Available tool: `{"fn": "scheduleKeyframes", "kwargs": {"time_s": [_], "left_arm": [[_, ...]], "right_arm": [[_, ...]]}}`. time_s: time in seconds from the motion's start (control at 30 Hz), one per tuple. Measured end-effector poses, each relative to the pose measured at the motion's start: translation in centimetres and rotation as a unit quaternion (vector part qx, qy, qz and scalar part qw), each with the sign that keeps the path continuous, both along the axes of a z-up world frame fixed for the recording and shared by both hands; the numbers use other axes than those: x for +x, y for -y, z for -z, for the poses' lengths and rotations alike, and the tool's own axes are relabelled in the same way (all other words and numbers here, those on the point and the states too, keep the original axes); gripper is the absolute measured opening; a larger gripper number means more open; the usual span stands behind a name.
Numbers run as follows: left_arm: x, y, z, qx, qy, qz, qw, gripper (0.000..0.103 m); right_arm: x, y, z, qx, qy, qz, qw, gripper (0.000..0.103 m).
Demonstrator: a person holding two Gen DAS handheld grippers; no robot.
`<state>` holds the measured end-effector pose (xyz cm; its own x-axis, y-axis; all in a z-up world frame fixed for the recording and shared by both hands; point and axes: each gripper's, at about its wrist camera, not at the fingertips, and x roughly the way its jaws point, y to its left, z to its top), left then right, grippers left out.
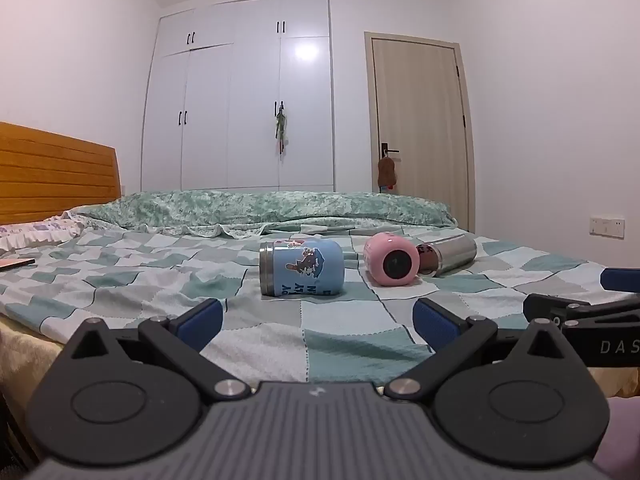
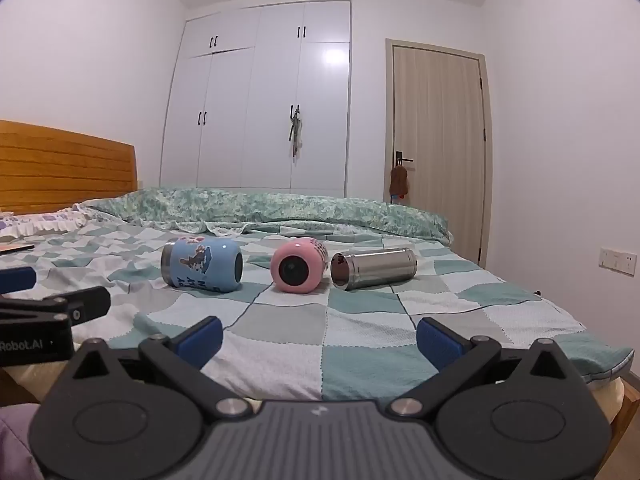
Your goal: Flip cup upright
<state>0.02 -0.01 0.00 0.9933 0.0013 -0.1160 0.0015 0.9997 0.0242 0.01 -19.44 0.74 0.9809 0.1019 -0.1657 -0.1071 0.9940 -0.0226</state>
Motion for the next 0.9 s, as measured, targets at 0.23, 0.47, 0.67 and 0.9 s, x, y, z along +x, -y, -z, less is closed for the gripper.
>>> {"fn": "scheduleKeyframes", "kwargs": {"time_s": [0.23, 0.47, 0.67, 0.9], "left_arm": [[0.0, -0.21, -0.18, -0.002, 0.007, 0.001, 1.0, 0.103], [0.04, -0.39, -0.16, -0.005, 0.008, 0.0, 1.0, 0.103], [-0.11, -0.64, -0.19, -0.013, 0.012, 0.003, 0.9998, 0.103], [-0.25, -0.68, -0.22, -0.013, 0.017, 0.006, 0.9998, 0.103]], "right_arm": [[-0.18, 0.15, -0.03, 0.001, 0.003, 0.001, 1.0, 0.103], [-0.32, 0.71, -0.71, 0.006, 0.006, 0.001, 1.0, 0.103], [-0.38, 0.74, -0.04, 0.011, 0.011, 0.006, 1.0, 0.103], [-0.37, 0.87, 0.04, 0.015, 0.012, 0.006, 1.0, 0.103]]}}
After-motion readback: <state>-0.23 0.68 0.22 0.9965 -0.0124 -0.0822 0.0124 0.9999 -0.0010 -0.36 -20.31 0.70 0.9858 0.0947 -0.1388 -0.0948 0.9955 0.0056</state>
